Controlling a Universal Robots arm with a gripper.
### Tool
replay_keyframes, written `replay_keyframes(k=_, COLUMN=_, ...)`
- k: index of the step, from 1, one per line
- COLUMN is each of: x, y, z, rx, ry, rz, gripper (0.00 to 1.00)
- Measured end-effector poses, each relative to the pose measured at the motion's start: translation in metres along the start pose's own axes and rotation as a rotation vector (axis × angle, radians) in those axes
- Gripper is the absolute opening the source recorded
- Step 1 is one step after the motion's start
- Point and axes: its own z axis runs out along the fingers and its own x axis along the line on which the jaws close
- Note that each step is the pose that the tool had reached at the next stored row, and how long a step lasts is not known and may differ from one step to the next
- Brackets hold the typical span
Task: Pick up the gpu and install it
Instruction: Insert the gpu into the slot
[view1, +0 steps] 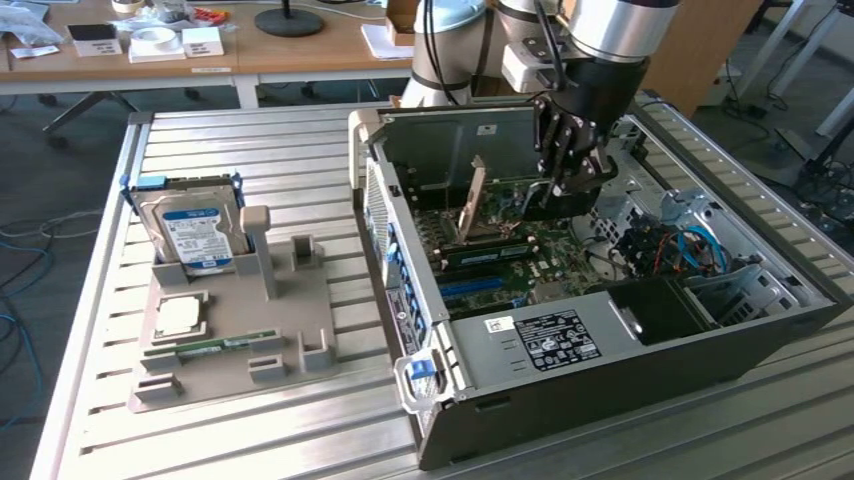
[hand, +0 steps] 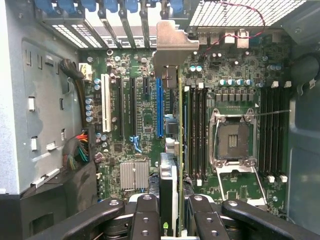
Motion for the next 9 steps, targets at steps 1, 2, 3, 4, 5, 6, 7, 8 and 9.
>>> replay_keyframes(k=1, x=0.0, y=0.0, z=0.0, rx=0.0, ry=0.0001, rz=0.0, gripper=0.27)
replay_keyframes(k=2, x=0.0, y=0.0, z=0.0, rx=-0.0001, ry=0.0001, rz=0.0, gripper=0.27)
replay_keyframes(k=3, x=0.0, y=0.0, z=0.0, rx=0.0, ry=0.0001, rz=0.0, gripper=0.27)
replay_keyframes(k=4, x=0.0, y=0.0, z=0.0, rx=0.0, ry=0.0002, rz=0.0, gripper=0.27)
replay_keyframes(k=5, x=0.0, y=0.0, z=0.0, rx=0.0, ry=0.0001, rz=0.0, gripper=0.27)
replay_keyframes(k=6, x=0.0, y=0.0, z=0.0006, rx=0.0001, ry=-0.0003, rz=0.0, gripper=0.27)
replay_keyframes(k=7, x=0.0, y=0.0001, z=0.0015, rx=0.0001, ry=-0.0004, rz=0.0, gripper=0.27)
replay_keyframes(k=8, x=0.0001, y=0.0001, z=0.0023, rx=0.0, ry=-0.0002, rz=0.0, gripper=0.27)
replay_keyframes(k=9, x=0.0001, y=0.0001, z=0.0031, rx=0.0, ry=-0.0001, rz=0.0, gripper=0.27)
